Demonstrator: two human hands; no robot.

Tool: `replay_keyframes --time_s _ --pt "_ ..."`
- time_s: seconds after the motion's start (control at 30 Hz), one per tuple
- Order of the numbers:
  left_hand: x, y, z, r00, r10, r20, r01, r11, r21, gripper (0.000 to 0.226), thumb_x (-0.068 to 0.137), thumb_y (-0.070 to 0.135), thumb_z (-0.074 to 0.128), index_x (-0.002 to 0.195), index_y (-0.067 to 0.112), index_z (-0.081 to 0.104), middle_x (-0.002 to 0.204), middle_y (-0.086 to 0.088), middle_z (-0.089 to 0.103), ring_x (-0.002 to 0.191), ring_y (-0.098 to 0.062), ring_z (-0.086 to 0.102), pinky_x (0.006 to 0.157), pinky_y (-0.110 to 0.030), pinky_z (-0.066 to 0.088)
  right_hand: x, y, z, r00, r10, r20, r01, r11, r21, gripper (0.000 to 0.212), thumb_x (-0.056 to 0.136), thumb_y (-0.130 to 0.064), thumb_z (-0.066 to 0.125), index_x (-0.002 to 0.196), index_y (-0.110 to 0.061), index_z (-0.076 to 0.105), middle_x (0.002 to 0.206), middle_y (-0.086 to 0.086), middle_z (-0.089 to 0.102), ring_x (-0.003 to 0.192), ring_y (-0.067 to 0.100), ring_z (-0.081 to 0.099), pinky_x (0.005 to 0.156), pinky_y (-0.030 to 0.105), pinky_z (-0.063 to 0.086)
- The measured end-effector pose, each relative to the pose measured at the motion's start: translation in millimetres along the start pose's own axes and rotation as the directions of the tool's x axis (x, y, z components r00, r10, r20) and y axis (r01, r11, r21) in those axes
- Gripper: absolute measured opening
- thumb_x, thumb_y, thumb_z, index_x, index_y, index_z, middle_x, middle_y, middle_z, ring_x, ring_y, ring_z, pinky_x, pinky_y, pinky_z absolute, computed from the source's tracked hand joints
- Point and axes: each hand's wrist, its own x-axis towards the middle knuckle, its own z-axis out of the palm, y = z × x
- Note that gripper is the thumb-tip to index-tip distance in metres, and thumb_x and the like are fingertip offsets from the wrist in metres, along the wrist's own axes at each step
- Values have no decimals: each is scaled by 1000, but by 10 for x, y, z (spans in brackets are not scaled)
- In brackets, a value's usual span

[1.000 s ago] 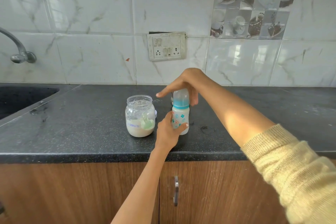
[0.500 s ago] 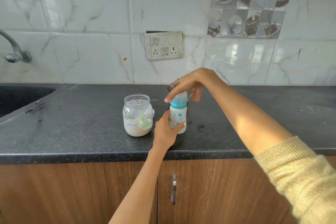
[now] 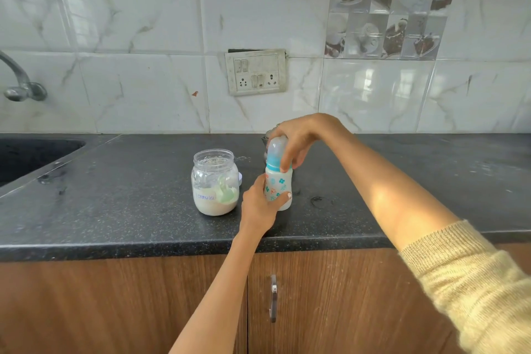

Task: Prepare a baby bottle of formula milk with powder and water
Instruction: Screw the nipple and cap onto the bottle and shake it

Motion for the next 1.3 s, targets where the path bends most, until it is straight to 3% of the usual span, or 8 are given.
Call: replay_keyframes --time_s 0.17,0.37,0.6,0.73,0.8,0.9,1.0,1.3 --pt "7 -12 13 1000 -3 -21 3 1000 -9 50 78 28 73 121 14 52 120 -3 63 111 -20 58 93 -43 49 17 3 150 982 56 -180 -74 993 -97 49 58 -46 79 89 -10 65 76 12 74 64 23 73 65 31 60" --pt "-14 5 28 999 1 -33 -1 1000 3 51 80 26 71 124 15 50 122 -4 62 113 -20 57 94 -41 48 40 -107 376 857 206 -472 -224 974 17 39 60 -43 76 63 -13 52 35 -1 55 50 15 62 47 20 45" --pt "-37 26 11 999 8 -32 -8 1000 14 53 79 28 71 125 13 50 120 -5 62 110 -21 57 90 -40 50 117 -212 533 712 339 -614 -347 931 112 59 64 -53 73 104 -13 57 78 -2 53 87 18 63 65 25 46" --pt "-36 16 -16 1000 8 -17 -8 1000 1 56 78 25 73 127 12 49 120 -6 62 110 -21 58 92 -43 50 -60 -110 599 801 378 -464 -253 917 309 80 53 -87 56 88 -16 57 82 2 63 69 17 66 55 25 46" --pt "-42 10 -36 1000 0 12 1 1000 -21 60 74 22 76 127 12 49 122 -4 61 113 -20 57 95 -41 48 -173 48 697 869 354 -345 -208 895 395 93 54 -90 52 107 -14 57 96 5 65 84 19 65 65 28 48" --pt "-57 -18 -43 998 19 55 -17 999 -31 67 63 17 84 121 15 50 118 1 62 107 -13 56 91 -29 47 -137 329 1025 901 140 -410 94 861 501 115 60 -68 72 147 -20 16 139 7 48 121 24 52 91 35 45" --pt "-50 -38 -38 998 41 51 -41 999 -3 66 62 14 85 120 14 52 114 1 64 100 -10 59 82 -21 45 -19 429 1325 833 10 -554 361 749 556 129 61 -48 83 145 -40 -15 138 4 42 121 19 52 102 39 44" --pt "-36 -65 -37 1000 -13 22 13 1000 0 74 58 19 87 122 12 50 117 1 62 105 -14 58 84 -23 45 149 446 1153 719 -193 -668 535 768 353 105 72 -24 81 137 -53 4 125 2 55 100 16 63 89 37 54"
